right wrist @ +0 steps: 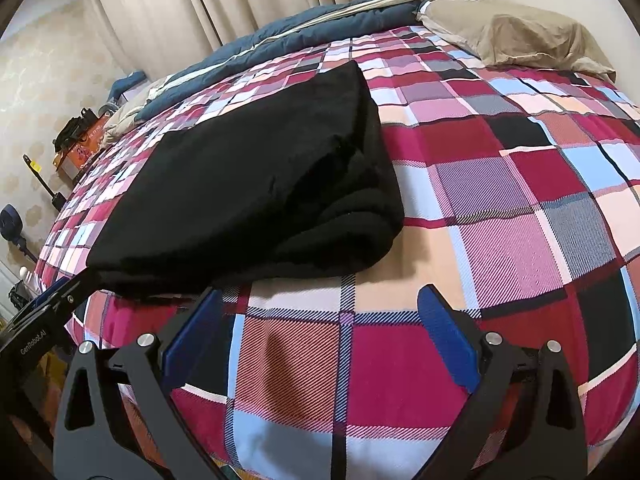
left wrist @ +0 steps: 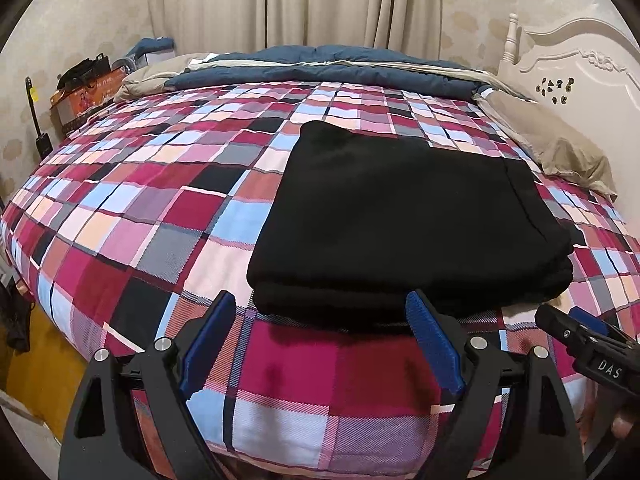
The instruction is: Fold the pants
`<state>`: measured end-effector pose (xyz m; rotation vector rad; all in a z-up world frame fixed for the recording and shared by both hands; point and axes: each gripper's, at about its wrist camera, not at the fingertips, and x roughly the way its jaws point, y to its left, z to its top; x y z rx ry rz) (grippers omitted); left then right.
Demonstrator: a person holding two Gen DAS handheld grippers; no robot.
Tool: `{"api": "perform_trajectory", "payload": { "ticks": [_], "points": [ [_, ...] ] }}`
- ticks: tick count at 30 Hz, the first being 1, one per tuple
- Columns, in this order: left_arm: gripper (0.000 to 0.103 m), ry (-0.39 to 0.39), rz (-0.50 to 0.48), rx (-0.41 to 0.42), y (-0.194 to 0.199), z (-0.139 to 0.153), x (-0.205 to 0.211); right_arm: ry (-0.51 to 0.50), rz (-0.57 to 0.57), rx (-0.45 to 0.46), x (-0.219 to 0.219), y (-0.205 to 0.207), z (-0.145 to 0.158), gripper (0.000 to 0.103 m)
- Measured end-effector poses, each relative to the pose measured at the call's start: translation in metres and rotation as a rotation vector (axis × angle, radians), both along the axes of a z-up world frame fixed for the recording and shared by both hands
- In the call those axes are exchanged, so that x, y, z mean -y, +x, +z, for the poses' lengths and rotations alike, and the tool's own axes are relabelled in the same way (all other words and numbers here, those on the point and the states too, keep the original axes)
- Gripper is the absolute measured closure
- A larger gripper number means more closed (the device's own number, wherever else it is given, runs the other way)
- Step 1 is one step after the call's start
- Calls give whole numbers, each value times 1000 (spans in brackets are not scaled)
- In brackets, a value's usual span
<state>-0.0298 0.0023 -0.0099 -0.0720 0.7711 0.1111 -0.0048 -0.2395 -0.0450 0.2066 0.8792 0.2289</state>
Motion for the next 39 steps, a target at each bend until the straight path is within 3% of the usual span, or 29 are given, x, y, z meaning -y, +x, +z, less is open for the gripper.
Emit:
{"api": "perform_trajectory", "payload": {
  "ticks": [29,31,34,36,39],
  "points": [
    [17,17,-7,-1,-4,2,7,-1,5,-14,0,-5,-2,5],
    [13,17,9,-8,-4,1,6,-3,6,-15,-1,-7,-3,5],
    [13,0,17,30,-6,4,6,-2,6,-16,0,-7,-3,5],
    [13,-26,-51,35,-2,10,10,-3,8,-16,0,-7,-3,5],
    [13,-10,-55,80,0,21,9,-6,13,-12,2,-6,1,5]
  ]
}}
